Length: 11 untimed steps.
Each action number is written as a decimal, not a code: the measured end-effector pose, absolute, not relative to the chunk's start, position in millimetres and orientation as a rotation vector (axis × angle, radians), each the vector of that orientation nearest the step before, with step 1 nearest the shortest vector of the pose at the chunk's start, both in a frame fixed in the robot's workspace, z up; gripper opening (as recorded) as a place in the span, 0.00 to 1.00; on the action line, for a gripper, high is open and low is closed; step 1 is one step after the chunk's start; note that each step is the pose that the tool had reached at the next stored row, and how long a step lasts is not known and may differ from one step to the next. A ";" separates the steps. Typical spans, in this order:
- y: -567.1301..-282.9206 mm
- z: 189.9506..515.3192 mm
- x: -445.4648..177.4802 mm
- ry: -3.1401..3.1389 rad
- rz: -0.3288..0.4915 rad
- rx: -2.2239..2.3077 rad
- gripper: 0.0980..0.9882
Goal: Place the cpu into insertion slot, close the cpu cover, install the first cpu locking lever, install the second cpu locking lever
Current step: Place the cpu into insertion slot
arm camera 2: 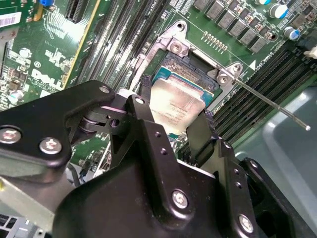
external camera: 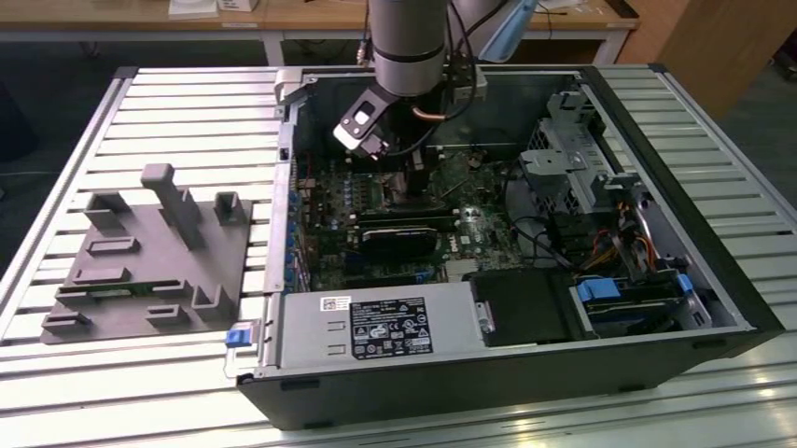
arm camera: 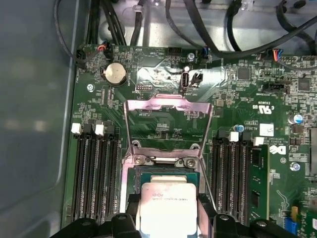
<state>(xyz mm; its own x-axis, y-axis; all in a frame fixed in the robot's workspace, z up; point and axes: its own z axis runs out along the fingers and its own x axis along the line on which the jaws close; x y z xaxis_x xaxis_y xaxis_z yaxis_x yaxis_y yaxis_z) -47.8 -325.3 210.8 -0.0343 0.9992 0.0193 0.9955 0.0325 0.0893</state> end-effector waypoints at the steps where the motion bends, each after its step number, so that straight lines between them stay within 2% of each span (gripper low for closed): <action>1: -325.2 209.7 -48.0 2.221 0.120 2.149 0.49; 11: -325.2 201.4 -49.1 2.200 0.120 2.170 0.49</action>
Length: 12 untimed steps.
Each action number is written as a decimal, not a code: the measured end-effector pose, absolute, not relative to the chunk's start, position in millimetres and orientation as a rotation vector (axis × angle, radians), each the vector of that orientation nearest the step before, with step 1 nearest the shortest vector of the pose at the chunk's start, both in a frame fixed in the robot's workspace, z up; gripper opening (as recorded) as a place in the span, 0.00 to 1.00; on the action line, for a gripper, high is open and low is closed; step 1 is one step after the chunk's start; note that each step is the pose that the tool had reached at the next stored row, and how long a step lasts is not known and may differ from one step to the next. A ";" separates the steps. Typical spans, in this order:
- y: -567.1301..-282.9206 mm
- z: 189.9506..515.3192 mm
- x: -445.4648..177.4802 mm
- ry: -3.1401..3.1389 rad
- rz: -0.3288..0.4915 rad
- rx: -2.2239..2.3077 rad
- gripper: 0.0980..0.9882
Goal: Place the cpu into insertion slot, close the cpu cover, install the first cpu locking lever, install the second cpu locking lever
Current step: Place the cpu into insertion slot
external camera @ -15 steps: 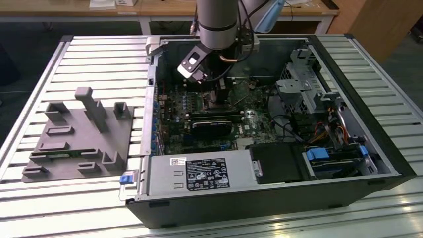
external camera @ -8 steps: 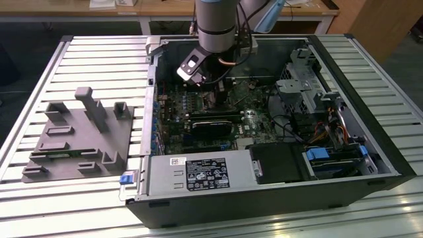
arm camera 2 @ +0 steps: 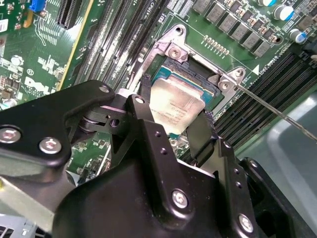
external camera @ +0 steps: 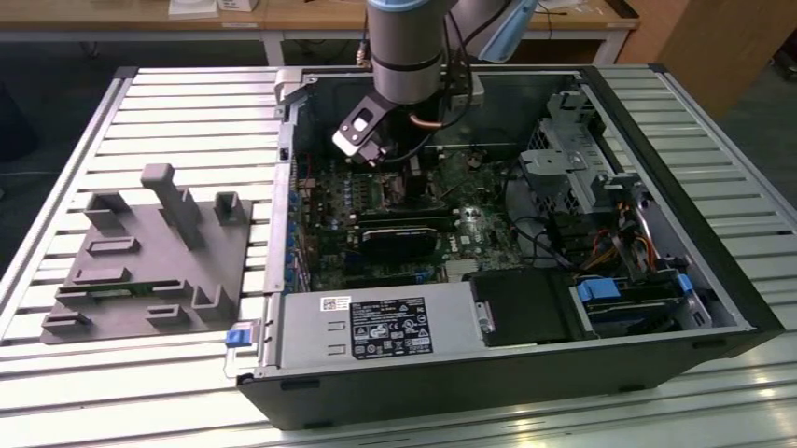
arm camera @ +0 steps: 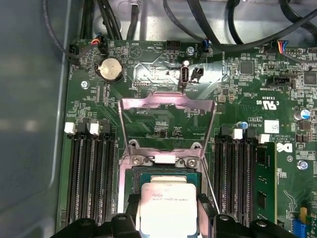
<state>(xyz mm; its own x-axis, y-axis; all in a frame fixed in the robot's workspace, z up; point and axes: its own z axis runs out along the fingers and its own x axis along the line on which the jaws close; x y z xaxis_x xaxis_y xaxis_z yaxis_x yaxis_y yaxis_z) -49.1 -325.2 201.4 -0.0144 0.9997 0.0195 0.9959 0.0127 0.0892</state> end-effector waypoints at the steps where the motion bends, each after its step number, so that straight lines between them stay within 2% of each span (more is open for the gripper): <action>1: -325.2 201.0 -49.2 2.196 0.120 2.174 0.49; 12: -322.5 196.8 -49.7 2.183 0.121 2.188 0.49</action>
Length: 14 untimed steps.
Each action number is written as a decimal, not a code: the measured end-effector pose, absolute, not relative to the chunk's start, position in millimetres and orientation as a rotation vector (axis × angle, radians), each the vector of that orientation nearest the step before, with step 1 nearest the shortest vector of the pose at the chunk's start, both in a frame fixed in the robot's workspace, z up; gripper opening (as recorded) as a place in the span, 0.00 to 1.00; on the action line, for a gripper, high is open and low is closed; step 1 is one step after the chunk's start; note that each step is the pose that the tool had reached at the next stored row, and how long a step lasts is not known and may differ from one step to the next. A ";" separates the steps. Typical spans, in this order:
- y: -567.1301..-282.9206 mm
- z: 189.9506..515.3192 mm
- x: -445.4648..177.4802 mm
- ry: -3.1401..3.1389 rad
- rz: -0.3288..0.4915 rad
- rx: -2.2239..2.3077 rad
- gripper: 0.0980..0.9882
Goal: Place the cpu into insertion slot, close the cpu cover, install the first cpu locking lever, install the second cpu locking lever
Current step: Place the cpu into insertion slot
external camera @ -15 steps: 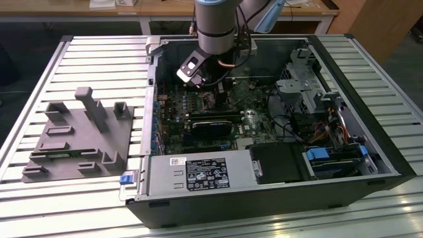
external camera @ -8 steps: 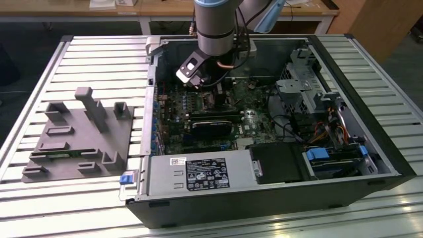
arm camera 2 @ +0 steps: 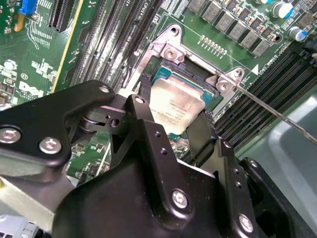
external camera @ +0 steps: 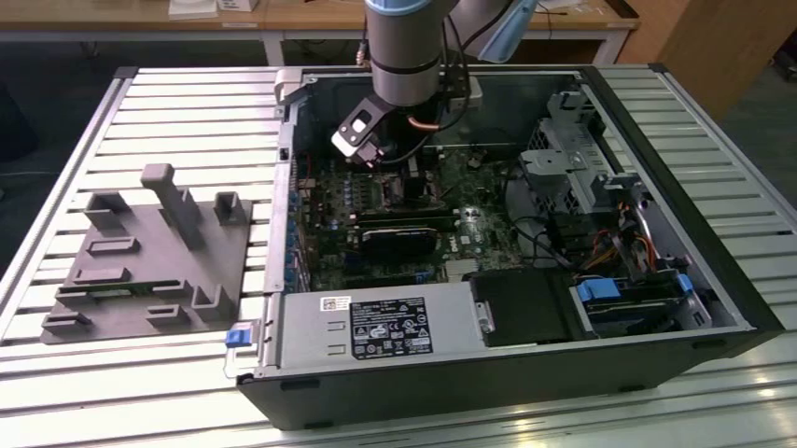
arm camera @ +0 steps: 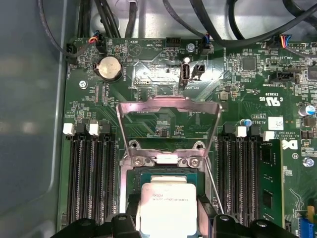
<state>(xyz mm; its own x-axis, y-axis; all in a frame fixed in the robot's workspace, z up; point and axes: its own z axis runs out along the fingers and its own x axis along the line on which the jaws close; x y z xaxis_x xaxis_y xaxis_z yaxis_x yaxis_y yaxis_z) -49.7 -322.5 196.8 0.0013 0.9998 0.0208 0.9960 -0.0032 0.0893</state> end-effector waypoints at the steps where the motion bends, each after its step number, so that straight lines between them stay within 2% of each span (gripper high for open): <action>1: -322.3 196.3 -49.7 2.183 0.121 2.188 0.49; 14: -321.7 193.8 -49.7 2.183 0.120 2.188 0.49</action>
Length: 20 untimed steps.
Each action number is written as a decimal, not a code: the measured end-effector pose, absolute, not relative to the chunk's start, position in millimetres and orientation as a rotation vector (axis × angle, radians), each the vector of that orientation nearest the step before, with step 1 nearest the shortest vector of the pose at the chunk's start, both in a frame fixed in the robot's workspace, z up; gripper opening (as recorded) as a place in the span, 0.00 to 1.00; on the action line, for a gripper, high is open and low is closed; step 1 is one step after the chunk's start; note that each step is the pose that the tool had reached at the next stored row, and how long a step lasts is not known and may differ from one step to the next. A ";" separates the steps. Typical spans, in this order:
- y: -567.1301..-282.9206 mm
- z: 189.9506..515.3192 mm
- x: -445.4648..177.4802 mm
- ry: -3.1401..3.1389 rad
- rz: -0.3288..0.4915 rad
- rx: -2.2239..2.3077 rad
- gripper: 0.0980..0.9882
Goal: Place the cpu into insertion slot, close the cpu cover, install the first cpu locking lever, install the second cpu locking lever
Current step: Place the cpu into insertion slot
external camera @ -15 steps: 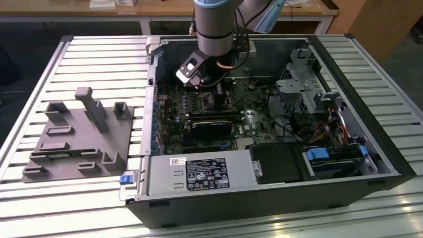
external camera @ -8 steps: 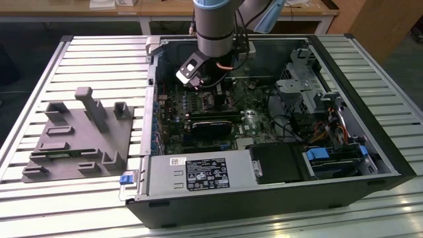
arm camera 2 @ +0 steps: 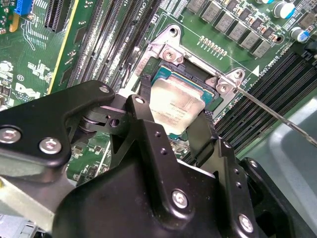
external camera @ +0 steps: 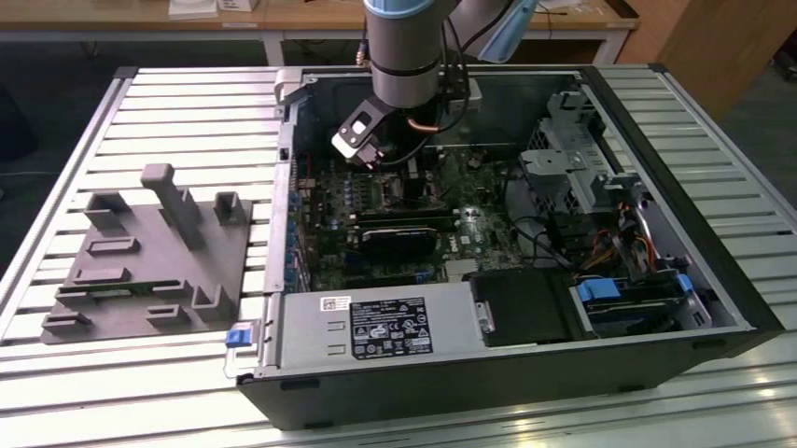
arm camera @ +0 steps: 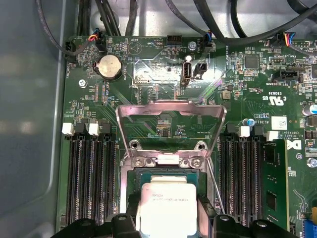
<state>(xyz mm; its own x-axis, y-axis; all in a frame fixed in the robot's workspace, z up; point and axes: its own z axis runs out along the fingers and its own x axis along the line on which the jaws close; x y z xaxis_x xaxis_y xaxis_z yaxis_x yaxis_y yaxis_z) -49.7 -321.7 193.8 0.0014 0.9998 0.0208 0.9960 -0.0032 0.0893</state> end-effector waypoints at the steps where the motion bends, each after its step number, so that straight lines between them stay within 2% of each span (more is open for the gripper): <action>1: -321.8 193.8 -49.7 2.183 0.120 2.188 0.49; 5: -321.7 193.7 -49.7 2.183 0.120 2.188 0.51; 6: -321.7 193.7 -49.7 2.183 0.120 2.188 0.58; 20: -321.4 195.9 -49.7 2.183 0.120 2.188 0.58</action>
<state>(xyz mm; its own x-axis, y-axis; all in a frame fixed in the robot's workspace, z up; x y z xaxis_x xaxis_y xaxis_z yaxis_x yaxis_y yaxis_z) -49.7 -321.4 195.9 0.0013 0.9998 0.0205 0.9960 -0.0031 0.0892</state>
